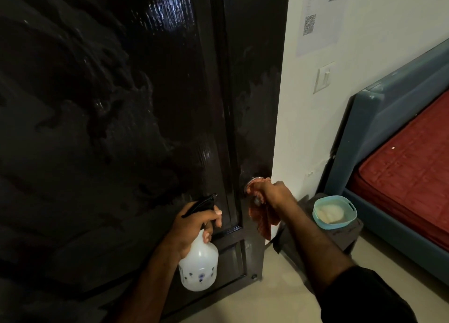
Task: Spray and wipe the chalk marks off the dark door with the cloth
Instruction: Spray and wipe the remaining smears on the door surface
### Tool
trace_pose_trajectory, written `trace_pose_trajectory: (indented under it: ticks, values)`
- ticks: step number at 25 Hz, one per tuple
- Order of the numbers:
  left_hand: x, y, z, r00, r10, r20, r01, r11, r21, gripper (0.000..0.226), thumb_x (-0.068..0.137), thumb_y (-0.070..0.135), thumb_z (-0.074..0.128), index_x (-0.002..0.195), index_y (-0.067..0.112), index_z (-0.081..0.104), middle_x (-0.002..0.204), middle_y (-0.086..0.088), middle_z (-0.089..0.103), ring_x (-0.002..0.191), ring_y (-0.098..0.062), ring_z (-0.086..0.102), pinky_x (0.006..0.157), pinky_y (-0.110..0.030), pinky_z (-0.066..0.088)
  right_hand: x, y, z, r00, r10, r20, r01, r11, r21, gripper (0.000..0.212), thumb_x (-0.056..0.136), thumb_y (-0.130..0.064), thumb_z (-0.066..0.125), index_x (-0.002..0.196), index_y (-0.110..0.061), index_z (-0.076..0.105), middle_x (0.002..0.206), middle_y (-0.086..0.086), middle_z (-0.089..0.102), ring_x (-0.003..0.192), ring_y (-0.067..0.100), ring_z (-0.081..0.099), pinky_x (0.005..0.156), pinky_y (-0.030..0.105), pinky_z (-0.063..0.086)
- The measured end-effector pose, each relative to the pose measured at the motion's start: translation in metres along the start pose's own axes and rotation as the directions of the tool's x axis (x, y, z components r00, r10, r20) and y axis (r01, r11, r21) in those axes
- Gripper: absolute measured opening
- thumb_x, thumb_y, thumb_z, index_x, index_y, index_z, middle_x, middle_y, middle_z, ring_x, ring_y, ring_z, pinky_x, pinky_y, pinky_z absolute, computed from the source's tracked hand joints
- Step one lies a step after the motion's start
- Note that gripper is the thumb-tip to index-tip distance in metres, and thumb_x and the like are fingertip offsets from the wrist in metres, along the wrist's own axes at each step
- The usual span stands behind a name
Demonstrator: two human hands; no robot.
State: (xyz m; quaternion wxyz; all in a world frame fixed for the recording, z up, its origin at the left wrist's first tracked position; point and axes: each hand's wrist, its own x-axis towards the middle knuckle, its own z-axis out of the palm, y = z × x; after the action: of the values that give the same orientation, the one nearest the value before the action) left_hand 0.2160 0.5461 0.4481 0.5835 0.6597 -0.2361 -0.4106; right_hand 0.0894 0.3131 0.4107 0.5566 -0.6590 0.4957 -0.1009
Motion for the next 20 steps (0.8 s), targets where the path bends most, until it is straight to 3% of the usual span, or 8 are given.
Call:
trace_pose_trajectory:
  ticks: [2,4,11,13,15,17,18,20]
  values:
    - [-0.002,0.0,0.002,1.0,-0.01,-0.005,0.01,1.0,0.0,0.003,0.094,0.006,0.071,0.094,0.004,0.069,0.085,-0.021,0.068,0.048,-0.02,0.046,0.051,-0.031,0.042,-0.005,0.005,0.015,0.948,-0.234,-0.215,0.12,0.89,-0.44,0.072,0.085,-0.071,0.066,0.133,-0.018,0.057,0.126,0.01,0.063,0.113,0.031,0.062,0.094,0.047,0.055]
    - [-0.005,0.0,0.002,1.0,-0.014,-0.02,0.014,1.0,0.008,0.005,0.094,0.006,0.072,0.097,0.004,0.069,0.084,-0.02,0.068,0.049,-0.02,0.047,0.052,-0.031,0.043,-0.021,0.006,0.027,0.795,-0.518,-0.314,0.149,0.67,-0.727,0.065,0.09,-0.069,0.062,0.131,-0.018,0.061,0.129,0.012,0.056,0.118,0.033,0.056,0.099,0.049,0.052]
    - [-0.011,-0.003,-0.009,1.0,-0.03,-0.006,0.03,0.999,0.033,0.007,0.095,0.007,0.07,0.089,0.003,0.07,0.082,-0.02,0.067,0.048,-0.018,0.046,0.051,-0.03,0.042,-0.027,0.042,0.035,0.592,-0.801,-0.087,0.482,0.439,-0.759,0.054,0.101,-0.05,0.056,0.144,-0.018,0.054,0.145,0.009,0.058,0.122,0.03,0.058,0.096,0.046,0.057]
    - [-0.012,-0.002,-0.009,0.999,-0.035,-0.012,0.035,0.999,0.027,0.004,0.094,0.007,0.071,0.092,0.004,0.07,0.083,-0.02,0.067,0.048,-0.019,0.045,0.05,-0.03,0.042,-0.011,0.039,0.032,0.652,-0.72,-0.239,0.513,0.65,-0.561,0.043,0.101,-0.052,0.057,0.129,-0.02,0.061,0.125,0.004,0.067,0.11,0.025,0.063,0.088,0.041,0.058]
    - [-0.014,0.001,-0.008,0.999,-0.035,-0.026,0.035,0.999,0.01,0.003,0.094,0.005,0.071,0.093,0.003,0.069,0.082,-0.019,0.067,0.048,-0.019,0.045,0.05,-0.03,0.041,0.003,0.026,0.026,0.871,-0.322,-0.372,0.356,0.934,0.024,0.036,0.101,-0.051,0.059,0.108,-0.018,0.068,0.102,0.004,0.073,0.099,0.03,0.071,0.082,0.04,0.06]
    - [-0.015,0.002,-0.009,0.999,-0.028,-0.026,0.028,1.0,0.012,0.004,0.094,0.006,0.071,0.094,0.002,0.069,0.082,-0.019,0.068,0.048,-0.02,0.045,0.05,-0.03,0.042,0.007,0.014,0.025,0.993,0.084,-0.087,-0.009,0.772,0.636,0.035,0.104,-0.044,0.058,0.103,-0.012,0.074,0.099,0.014,0.078,0.101,0.035,0.073,0.083,0.042,0.059]
    - [-0.015,0.001,-0.011,0.999,-0.029,-0.029,0.029,0.999,0.022,0.006,0.094,0.006,0.071,0.095,0.001,0.069,0.083,-0.02,0.068,0.049,-0.02,0.045,0.05,-0.03,0.042,0.005,0.013,0.027,0.989,0.148,-0.013,-0.098,0.715,0.692,0.036,0.106,-0.042,0.055,0.107,-0.011,0.074,0.103,0.016,0.078,0.101,0.034,0.073,0.083,0.041,0.058]
    - [-0.012,-0.001,-0.014,0.998,-0.031,-0.046,0.033,0.999,0.036,0.008,0.093,0.009,0.073,0.097,0.001,0.07,0.084,-0.02,0.069,0.049,-0.02,0.046,0.051,-0.031,0.043,0.007,0.014,0.036,0.99,0.063,-0.126,0.018,0.83,0.557,0.033,0.108,-0.042,0.05,0.111,-0.014,0.068,0.108,0.014,0.075,0.1,0.03,0.07,0.078,0.038,0.054]
